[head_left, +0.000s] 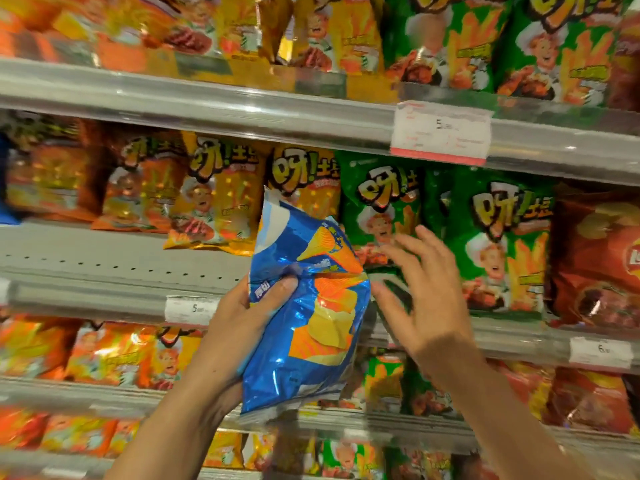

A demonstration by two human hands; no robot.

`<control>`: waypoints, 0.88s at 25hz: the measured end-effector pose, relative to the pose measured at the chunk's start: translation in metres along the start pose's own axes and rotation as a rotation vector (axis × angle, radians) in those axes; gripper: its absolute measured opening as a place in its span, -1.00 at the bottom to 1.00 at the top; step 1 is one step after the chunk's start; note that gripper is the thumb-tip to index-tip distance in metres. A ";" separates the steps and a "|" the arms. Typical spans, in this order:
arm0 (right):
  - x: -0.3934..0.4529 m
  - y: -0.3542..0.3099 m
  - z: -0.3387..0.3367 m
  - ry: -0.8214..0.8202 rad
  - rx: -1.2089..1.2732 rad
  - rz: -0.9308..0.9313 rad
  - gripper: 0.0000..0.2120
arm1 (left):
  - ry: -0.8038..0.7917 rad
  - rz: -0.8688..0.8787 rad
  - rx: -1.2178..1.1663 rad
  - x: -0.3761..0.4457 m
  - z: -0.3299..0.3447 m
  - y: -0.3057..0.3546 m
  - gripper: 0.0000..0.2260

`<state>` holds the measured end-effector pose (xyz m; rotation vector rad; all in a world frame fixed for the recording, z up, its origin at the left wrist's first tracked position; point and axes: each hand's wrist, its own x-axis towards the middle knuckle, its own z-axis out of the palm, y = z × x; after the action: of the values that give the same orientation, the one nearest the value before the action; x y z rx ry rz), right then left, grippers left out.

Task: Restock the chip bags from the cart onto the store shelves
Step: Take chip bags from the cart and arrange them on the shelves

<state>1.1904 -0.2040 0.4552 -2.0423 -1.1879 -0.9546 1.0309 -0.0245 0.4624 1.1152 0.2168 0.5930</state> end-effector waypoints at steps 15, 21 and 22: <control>0.072 -0.291 0.195 -0.357 0.381 -0.167 -0.51 | 0.426 0.209 0.149 -0.060 -0.292 0.149 -0.69; 0.110 -0.383 0.264 -0.451 0.386 -0.302 -0.53 | 0.647 0.307 0.206 -0.078 -0.397 0.196 -0.89; 0.116 -0.396 0.277 -0.469 0.371 -0.317 -0.52 | 0.678 0.330 0.224 -0.078 -0.417 0.205 -0.89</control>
<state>0.9572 0.2346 0.4411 -1.8528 -1.8234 -0.3412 0.7093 0.3201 0.4527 1.1401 0.7045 1.2607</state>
